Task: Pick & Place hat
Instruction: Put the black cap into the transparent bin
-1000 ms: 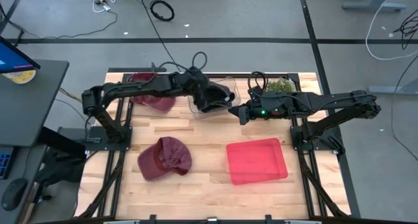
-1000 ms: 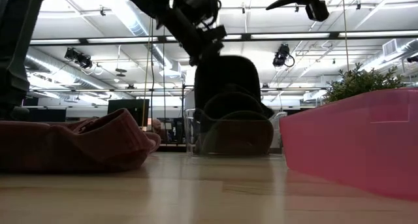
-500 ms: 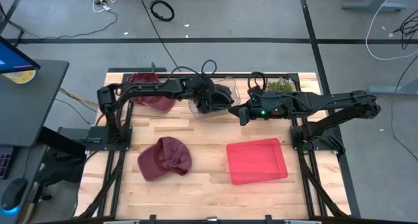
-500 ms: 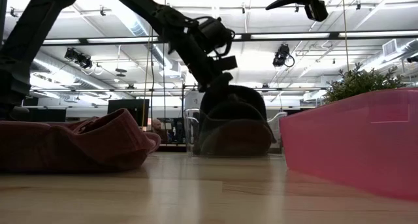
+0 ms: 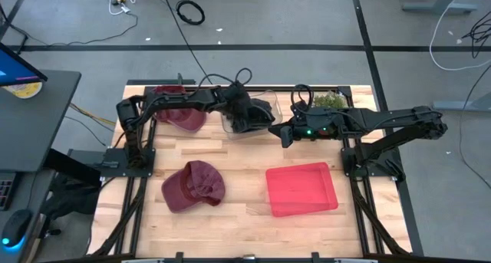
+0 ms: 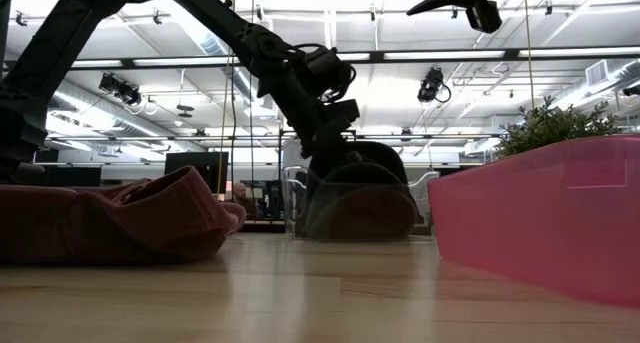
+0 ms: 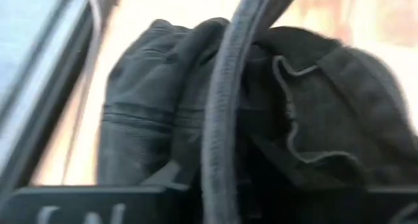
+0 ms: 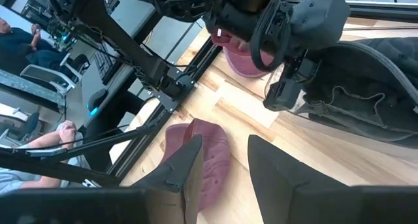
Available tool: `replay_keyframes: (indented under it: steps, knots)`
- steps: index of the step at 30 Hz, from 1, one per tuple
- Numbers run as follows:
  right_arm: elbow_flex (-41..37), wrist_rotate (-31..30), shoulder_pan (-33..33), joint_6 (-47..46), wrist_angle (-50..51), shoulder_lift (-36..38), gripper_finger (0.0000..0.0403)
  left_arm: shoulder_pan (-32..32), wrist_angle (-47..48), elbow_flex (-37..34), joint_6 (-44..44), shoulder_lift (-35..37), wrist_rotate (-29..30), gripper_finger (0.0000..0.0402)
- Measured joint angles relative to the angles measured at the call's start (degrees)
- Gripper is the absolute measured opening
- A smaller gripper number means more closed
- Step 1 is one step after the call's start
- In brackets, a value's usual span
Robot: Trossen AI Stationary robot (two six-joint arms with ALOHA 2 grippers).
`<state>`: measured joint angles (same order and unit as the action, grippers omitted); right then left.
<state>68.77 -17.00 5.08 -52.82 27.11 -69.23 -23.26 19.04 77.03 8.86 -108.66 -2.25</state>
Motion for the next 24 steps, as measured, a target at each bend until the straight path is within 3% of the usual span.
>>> replay_keyframes:
  steps: [5, 9, 14, 20, 24]
  knots:
    - [0.0, 0.0, 0.0, 0.8, 0.0, 0.0, 0.0122, -0.9, 0.7, -0.1, -5.7, 0.8, -12.7, 0.0194]
    - [0.0, 0.0, 0.0, 0.9, 0.0, 0.0, 0.0122, -0.7, 2.0, -0.2, -8.2, 3.1, -17.8, 0.0245]
    - [0.0, -0.1, 0.0, 1.5, 0.0, 0.0, 0.0122, -0.8, 1.7, -0.2, -8.2, 6.6, -18.3, 0.0285]
    - [0.0, -0.1, 0.0, 2.4, 0.0, 0.0, 0.0122, -1.4, 2.5, -0.2, -8.2, 9.2, -17.9, 0.0298]
    - [0.0, -0.1, 0.0, 2.4, 0.1, 0.0, 0.0122, -1.5, 5.1, -0.2, -9.6, 12.4, -11.5, 0.0294]
